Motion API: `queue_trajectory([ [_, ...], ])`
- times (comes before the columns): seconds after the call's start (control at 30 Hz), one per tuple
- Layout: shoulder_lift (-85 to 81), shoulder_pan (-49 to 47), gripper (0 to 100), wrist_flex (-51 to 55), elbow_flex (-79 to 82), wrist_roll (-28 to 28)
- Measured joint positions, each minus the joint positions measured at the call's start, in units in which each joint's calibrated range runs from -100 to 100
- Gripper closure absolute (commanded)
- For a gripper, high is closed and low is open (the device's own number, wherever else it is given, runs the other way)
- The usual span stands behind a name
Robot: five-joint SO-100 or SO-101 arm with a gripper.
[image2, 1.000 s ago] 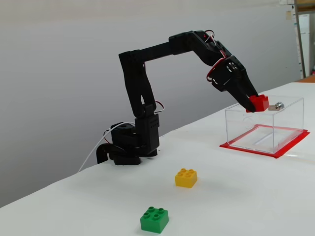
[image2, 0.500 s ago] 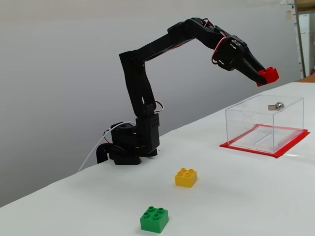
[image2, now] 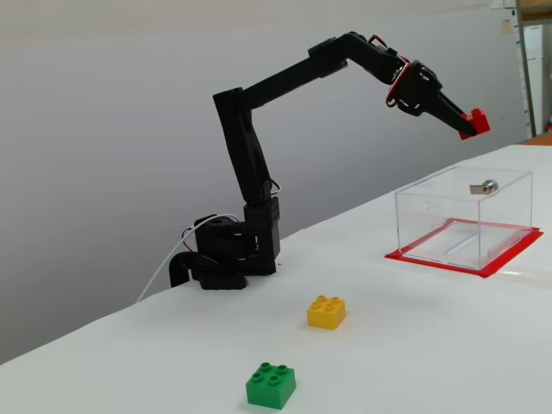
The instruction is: Pick the red lego brick and place it into the transparent box
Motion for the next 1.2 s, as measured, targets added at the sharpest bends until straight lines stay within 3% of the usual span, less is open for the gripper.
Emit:
queue_trajectory([
  [0.43, 8.3, -14.5, 94, 0.0, -0.3, 0.0],
  [1.2, 12.6, -20.8, 93, -0.1, -0.4, 0.0],
])
